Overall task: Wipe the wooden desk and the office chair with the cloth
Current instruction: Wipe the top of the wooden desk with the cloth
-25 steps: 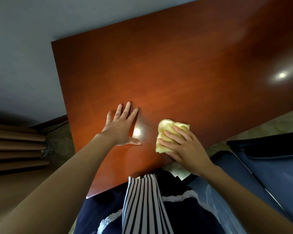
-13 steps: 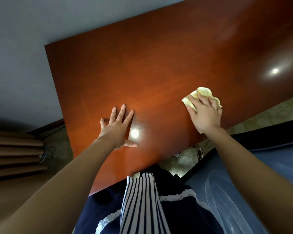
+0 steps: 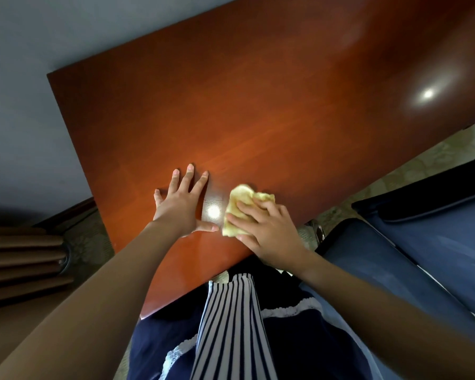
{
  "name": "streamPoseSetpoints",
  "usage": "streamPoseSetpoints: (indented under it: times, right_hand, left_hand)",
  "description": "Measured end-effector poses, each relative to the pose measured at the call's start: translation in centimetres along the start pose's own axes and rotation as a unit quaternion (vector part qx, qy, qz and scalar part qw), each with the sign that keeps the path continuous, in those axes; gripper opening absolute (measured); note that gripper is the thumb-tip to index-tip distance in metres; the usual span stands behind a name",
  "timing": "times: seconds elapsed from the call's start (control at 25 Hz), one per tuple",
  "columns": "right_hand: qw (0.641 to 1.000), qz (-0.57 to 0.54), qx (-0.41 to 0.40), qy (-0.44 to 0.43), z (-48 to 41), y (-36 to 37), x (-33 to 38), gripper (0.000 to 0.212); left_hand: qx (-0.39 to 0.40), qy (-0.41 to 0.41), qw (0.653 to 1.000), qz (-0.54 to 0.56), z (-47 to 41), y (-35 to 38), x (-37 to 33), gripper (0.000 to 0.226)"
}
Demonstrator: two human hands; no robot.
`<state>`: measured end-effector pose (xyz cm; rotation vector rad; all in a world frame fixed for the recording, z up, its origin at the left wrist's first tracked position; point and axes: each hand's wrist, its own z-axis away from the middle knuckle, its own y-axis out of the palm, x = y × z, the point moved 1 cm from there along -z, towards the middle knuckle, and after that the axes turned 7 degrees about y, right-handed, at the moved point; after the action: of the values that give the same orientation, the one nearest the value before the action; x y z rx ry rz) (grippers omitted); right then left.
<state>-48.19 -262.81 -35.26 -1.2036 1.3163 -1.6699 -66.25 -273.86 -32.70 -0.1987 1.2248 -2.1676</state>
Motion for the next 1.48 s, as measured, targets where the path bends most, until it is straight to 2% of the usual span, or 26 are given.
streamPoseSetpoints:
  times: [0.12, 0.24, 0.4, 0.48, 0.64, 0.72, 0.76, 0.84, 0.96, 1.16, 1.32, 1.4, 1.48]
  right_hand:
    - [0.998, 0.032, -0.005, -0.053, 3.2, -0.4, -2.9, 0.039]
    - [0.999, 0.028, -0.036, -0.013, 4.6, -1.1, -6.6, 0.04]
    - [0.991, 0.039, -0.08, 0.103, 3.8, -2.5, -11.5, 0.04]
    - [0.975, 0.035, -0.1, 0.195, 2.7, -3.1, -13.8, 0.036]
    - [0.902, -0.035, -0.14, 0.408, -0.4, -2.9, -15.0, 0.037]
    - [0.87, -0.051, -0.15, 0.467, -2.4, -2.5, -13.4, 0.039]
    - [0.867, -0.055, -0.151, 0.472, -3.2, -2.3, -12.3, 0.039]
    - [0.889, -0.059, -0.14, 0.432, -4.5, -1.9, -9.8, 0.038]
    - [0.94, -0.054, -0.101, 0.322, -5.6, -1.2, -5.5, 0.038]
    - [0.994, -0.005, -0.054, 0.098, -3.9, -0.2, -1.1, 0.038]
    - [0.996, 0.063, 0.001, -0.066, -3.6, -1.5, -3.9, 0.041]
    - [0.99, 0.103, 0.022, -0.094, -4.7, -2.5, -5.6, 0.043]
    - [0.988, 0.126, 0.043, -0.08, -6.8, -3.3, -6.8, 0.046]
  left_hand:
    - [-0.004, 0.002, 1.0, -0.011, 0.0, 0.1, 0.1, 0.124]
    - [-0.003, 0.002, 1.0, -0.024, 0.0, 0.2, 0.2, 0.124]
    - [-0.007, 0.002, 1.0, -0.018, 0.0, 0.1, 0.2, 0.124]
    - [-0.009, 0.003, 1.0, -0.018, 0.1, 0.1, 0.1, 0.124]
    - [-0.008, 0.0, 1.0, -0.029, 0.1, 0.1, 0.0, 0.124]
    - [-0.008, -0.001, 0.999, -0.031, 0.1, -0.1, 0.0, 0.124]
    - [-0.008, -0.002, 0.999, -0.035, 0.1, -0.1, -0.1, 0.125]
    - [-0.007, 0.001, 0.999, -0.053, 0.1, -0.2, -0.2, 0.125]
    - [-0.006, 0.008, 0.997, -0.082, 0.1, -0.5, -0.2, 0.124]
    - [-0.044, 0.067, 0.995, -0.056, 0.1, -1.8, 1.4, 0.1]
    - [-0.053, 0.106, 0.991, -0.056, -0.4, -3.0, 3.6, 0.088]
    - [-0.052, 0.099, 0.992, -0.053, -0.8, -3.3, 4.5, 0.092]
    - [-0.046, 0.085, 0.994, -0.042, -1.6, -3.7, 5.3, 0.099]
